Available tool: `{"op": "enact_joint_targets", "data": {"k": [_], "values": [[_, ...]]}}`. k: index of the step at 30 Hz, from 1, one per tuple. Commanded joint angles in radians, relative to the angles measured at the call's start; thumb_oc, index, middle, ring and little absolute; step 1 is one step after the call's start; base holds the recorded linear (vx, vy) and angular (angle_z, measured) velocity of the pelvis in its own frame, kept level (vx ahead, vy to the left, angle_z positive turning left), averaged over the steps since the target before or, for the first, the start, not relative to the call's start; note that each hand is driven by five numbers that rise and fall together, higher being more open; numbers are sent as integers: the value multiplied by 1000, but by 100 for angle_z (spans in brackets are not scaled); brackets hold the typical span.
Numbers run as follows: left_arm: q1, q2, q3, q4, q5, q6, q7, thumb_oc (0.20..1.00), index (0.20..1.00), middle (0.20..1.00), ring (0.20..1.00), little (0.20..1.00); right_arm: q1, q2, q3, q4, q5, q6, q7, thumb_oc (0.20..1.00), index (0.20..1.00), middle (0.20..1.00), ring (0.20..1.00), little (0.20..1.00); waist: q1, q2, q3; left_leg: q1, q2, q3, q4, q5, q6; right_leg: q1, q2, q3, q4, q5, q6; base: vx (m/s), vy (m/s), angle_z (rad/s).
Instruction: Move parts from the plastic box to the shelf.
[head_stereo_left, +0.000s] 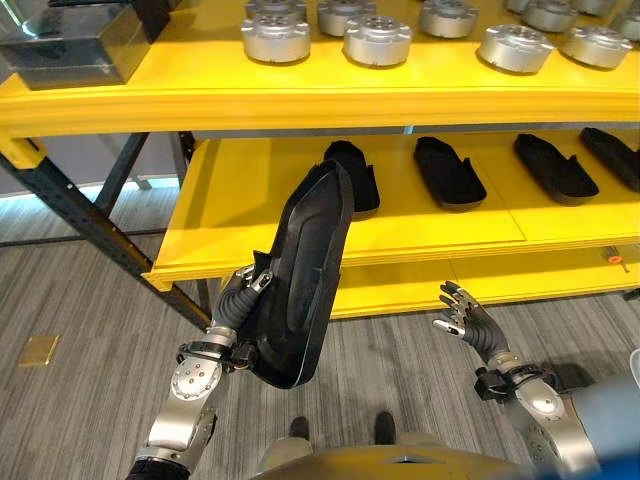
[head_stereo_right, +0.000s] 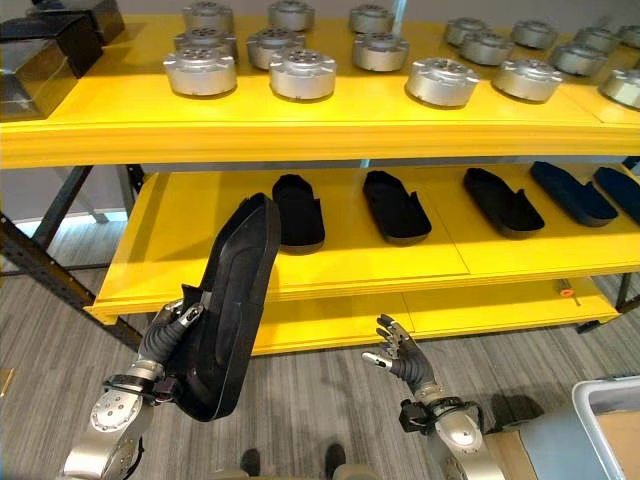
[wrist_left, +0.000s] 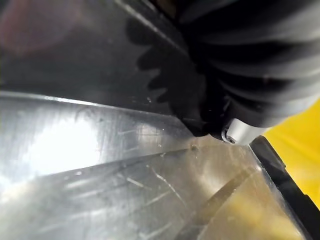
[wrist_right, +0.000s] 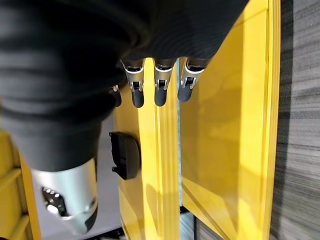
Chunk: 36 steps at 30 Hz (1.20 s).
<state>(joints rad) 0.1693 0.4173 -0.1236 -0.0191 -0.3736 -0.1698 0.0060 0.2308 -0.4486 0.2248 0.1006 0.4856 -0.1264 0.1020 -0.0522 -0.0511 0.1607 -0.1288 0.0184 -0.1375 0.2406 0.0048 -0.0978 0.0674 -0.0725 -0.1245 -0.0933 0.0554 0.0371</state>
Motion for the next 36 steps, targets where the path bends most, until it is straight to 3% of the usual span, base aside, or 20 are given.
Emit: {"op": "enact_joint_targets", "data": {"k": [1, 2, 3, 4, 5, 7, 10, 12, 14, 19, 21, 22, 29, 36], "values": [[-2, 26, 21, -84, -37, -79, 18, 200, 200, 200, 200, 200, -16, -19, -50, -47, 10, -57, -24, 1000, 1000, 1000, 1000, 1000, 11, -27, -10, -3, 133, 120, -82, 22, 49, -67, -17, 16, 135, -100, 24, 180, 129, 29], [-1, 26, 21, -84, -37, -79, 19, 200, 200, 200, 200, 200, -15, -20, -51, -48, 10, -57, -24, 1000, 1000, 1000, 1000, 1000, 12, -27, -9, 4, 134, 123, -92, 26, 48, -66, -17, 17, 136, -101, 23, 270, 270, 20], [-3, 25, 20, -80, -23, -76, 33, 200, 200, 200, 200, 200, -7, -29, -58, -41, 1, -60, -30, 1000, 1000, 1000, 1000, 1000, 14, -9, -9, 3, 224, 120, -212, 136, 22, -73, -18, 21, 171, -133, 36, 156, 214, 9], [-13, 25, 18, -81, -26, -76, 36, 200, 200, 200, 200, 200, -9, -35, -58, -45, 3, -64, -33, 1000, 1000, 1000, 1000, 1000, 16, 6, -6, 5, 251, 114, -267, 181, 6, -73, -14, 28, 190, -150, 40, 251, 396, 10], [-28, 24, 15, -78, -26, -76, 28, 200, 200, 200, 200, 200, -11, -30, -51, -39, 0, -60, -24, 1000, 1000, 1000, 1000, 1000, 17, 27, -7, 48, 274, 123, -300, 164, -10, -91, -16, 33, 235, -173, 56, 212, 316, 11], [-61, 26, -3, -70, -13, -74, 19, 200, 200, 200, 200, 200, -29, -13, -37, -19, -14, -55, -24, 1000, 1000, 1000, 1000, 1000, 21, 38, -21, 51, 271, 134, -295, 153, -25, -78, -26, 49, 239, -174, 68, 244, 272, -29], [-120, 41, -31, -63, -7, -78, 20, 200, 200, 200, 200, 200, -28, 5, -40, -42, 2, -53, -20, 1000, 1000, 1000, 1000, 1000, 19, 19, -28, 49, 235, 153, -244, 109, -15, -40, -68, 53, 221, -164, 91, 188, 166, -41], [-121, 41, -32, -63, -7, -78, 20, 200, 200, 200, 200, 200, -28, 5, -40, -42, 2, -53, -20, 1000, 1000, 1000, 1000, 1000, 19, 19, -27, 49, 235, 154, -244, 109, -15, -39, -69, 53, 221, -164, 91, 159, 173, 3], [-224, 54, -58, -23, 3, -87, 64, 200, 200, 200, 200, 200, -19, 25, -17, -60, -5, -38, -4, 1000, 1000, 1000, 1000, 1000, 10, -14, -30, 20, 182, 196, -157, 36, 4, -14, -141, 60, 188, -131, 127, 240, 326, 18], [-347, 54, -89, 16, 23, -93, 115, 200, 200, 200, 200, 200, -21, 22, -8, -62, 6, -30, 2, 1000, 1000, 1000, 1000, 1000, -3, -36, -28, -33, 159, 205, -97, 2, 10, -26, -172, 54, 162, -110, 139, 62, 117, 5], [-427, 52, -111, 50, 29, -100, 150, 200, 200, 200, 200, 200, -34, 18, 1, -64, 9, -30, 0, 1000, 1000, 1000, 1000, 1000, -11, -43, -20, -69, 156, 205, -77, -4, 13, -49, -179, 59, 159, -101, 144, -57, 87, -2], [-551, 56, -143, 114, 54, -105, 201, 200, 200, 200, 200, 200, -57, 4, 27, -67, 12, -26, -1, 1000, 1000, 1000, 1000, 1000, -28, -46, 3, -120, 155, 203, -51, -4, 13, -90, -183, 61, 161, -93, 143, -131, 75, -8], [-796, 48, -175, 315, 29, -117, 308, 200, 200, 200, 200, 200, -96, -28, 60, -76, 22, -27, -2, 1000, 1000, 1000, 1000, 1000, -65, -41, 56, -213, 152, 194, -10, -1, 12, -190, -182, 73, 186, -76, 141, -89, 34, -7], [-1044, 177, -155, 584, -40, -105, 388, 200, 200, 200, 200, 200, -106, -39, 89, -71, 29, -28, 1, 1000, 1000, 1000, 1000, 1000, -102, -39, 98, -287, 156, 198, 25, -2, 11, -281, -174, 95, 212, -56, 149, -61, 30, -10]]}}
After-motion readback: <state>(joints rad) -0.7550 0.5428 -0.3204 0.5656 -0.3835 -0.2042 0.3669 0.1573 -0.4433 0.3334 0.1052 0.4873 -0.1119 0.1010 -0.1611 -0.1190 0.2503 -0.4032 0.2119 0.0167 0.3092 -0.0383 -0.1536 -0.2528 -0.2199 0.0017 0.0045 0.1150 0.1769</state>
